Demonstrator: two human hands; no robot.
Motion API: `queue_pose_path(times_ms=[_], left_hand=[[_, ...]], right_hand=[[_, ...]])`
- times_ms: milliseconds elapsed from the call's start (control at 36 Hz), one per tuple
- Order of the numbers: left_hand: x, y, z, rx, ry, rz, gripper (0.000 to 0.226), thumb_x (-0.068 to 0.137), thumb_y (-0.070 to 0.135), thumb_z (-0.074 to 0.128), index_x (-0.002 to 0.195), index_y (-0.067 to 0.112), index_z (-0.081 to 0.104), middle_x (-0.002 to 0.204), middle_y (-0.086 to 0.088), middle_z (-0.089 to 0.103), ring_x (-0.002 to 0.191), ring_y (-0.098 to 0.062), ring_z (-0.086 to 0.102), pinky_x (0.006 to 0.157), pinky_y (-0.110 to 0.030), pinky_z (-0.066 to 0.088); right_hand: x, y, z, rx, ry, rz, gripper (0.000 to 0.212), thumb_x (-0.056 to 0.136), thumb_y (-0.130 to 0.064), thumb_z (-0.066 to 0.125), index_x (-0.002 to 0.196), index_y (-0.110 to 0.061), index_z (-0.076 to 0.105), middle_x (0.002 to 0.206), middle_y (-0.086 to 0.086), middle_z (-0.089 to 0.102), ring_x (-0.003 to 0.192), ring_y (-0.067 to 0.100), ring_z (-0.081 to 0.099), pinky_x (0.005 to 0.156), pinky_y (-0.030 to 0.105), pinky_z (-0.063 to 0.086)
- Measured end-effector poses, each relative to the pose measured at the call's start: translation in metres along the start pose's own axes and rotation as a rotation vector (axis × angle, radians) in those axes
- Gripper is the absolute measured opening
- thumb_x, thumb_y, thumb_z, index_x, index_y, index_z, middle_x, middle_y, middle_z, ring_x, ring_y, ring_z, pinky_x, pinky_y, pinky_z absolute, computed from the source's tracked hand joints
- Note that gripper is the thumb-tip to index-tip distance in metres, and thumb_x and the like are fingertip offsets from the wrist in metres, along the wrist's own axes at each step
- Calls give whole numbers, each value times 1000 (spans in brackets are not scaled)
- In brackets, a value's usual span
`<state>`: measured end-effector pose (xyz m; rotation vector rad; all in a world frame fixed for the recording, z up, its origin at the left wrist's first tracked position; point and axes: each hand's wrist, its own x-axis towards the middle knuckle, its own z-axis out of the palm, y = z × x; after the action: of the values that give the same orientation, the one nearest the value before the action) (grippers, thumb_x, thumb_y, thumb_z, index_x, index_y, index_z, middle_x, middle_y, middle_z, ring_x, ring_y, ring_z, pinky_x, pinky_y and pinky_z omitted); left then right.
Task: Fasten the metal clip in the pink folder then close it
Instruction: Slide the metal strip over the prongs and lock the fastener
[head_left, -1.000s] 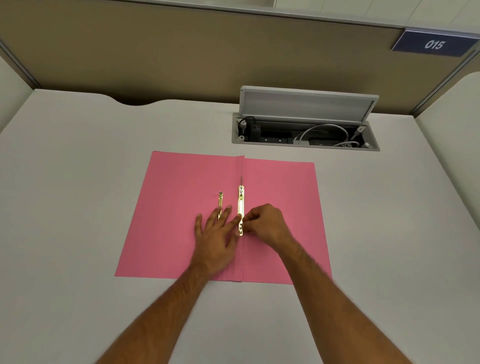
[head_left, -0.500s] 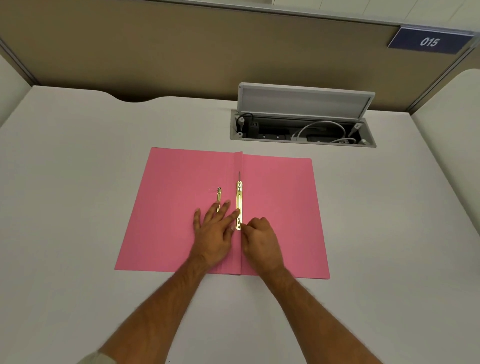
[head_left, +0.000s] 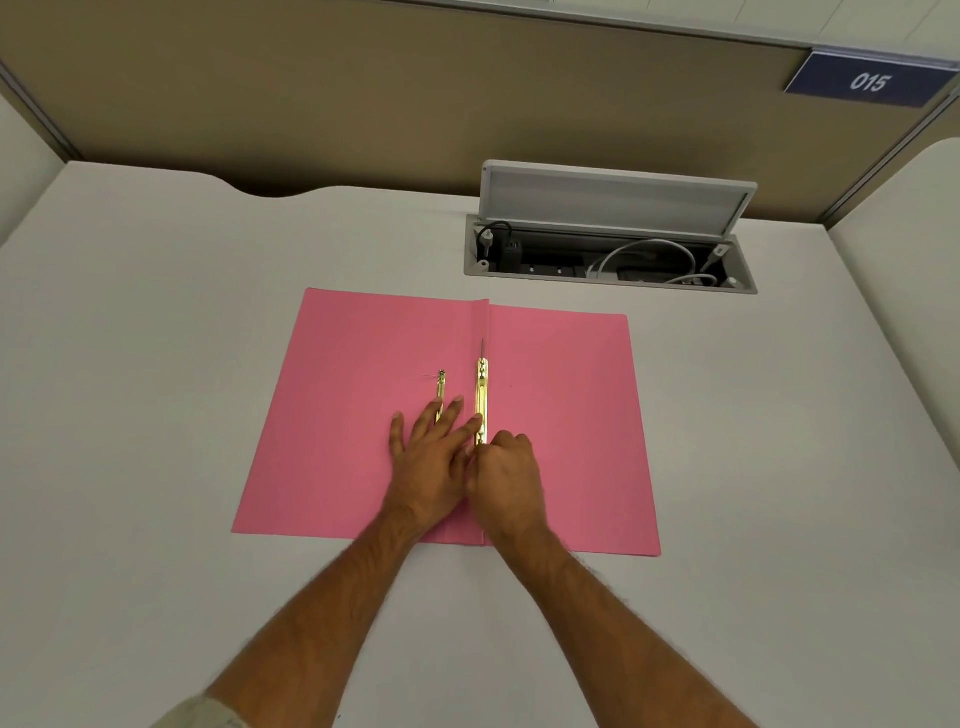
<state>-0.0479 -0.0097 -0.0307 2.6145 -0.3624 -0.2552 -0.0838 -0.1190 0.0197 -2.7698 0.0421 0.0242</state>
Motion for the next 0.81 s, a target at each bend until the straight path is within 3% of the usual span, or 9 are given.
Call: queue_pose_path(times_ms=[56,139,222,278,556,611,694,806], left_hand=[[1,0,0,8,-6,-2,46,106,39,36,152,37,40,168,11,18,156,-18,7,122,-55,-11],[0,-1,0,12,-5,2,46,106,38,36,152,37,40,168,11,19,156,-18,7,122,-56,-11],[0,0,0,7,6,6,47,105,37,35,151,36,42,167,11,21,156,-18,8,123,-57,-10],[0,-1,1,8,7,6,46,105,36,36,151,36,42,167,11,21,156,-18,9,123,-57,-9],[-1,-1,2,-12,33,3,46,105,31,40,150,36,44,166,12,23,156,-17,10,123,-55,-10],[-1,-1,3,-12,35,1,46,105,31,40,150,36,44,166,12,23,156,-17,11,123,-55,-9],[-1,0,3,-14,38,2,46,105,31,41,150,36,44,166,12,23,156,-17,11,123,-56,-9],[-1,0,1,-34,43,-1,46,104,30,44,149,37,46,165,13,24,156,-17,11,123,-56,-8]], right_hand=[[-2,-4,-3,-34,15,-15,10,86,-6,71,83,1,78,68,15,70,67,29,62,66,38,52],[-5,-7,-6,-29,24,-28,3,79,-1,76,76,1,78,62,15,69,61,29,61,61,38,55],[-7,-5,-5,-30,78,-74,16,58,3,90,63,-3,76,51,8,63,50,25,59,47,29,53],[-9,-2,-3,-29,107,-75,19,57,0,93,65,-3,77,53,7,63,53,25,59,46,27,51],[-14,10,4,-73,108,-95,14,62,-2,91,67,-3,77,57,8,67,58,25,62,52,30,54],[-13,16,4,-57,93,-62,4,77,-4,81,79,-2,80,70,12,72,70,26,64,64,33,56],[-10,23,7,54,-8,55,27,98,-15,54,112,-6,76,100,12,74,96,26,60,86,35,49],[-7,24,-1,269,16,197,25,93,-17,58,104,-8,79,94,9,76,87,23,65,83,36,55]])
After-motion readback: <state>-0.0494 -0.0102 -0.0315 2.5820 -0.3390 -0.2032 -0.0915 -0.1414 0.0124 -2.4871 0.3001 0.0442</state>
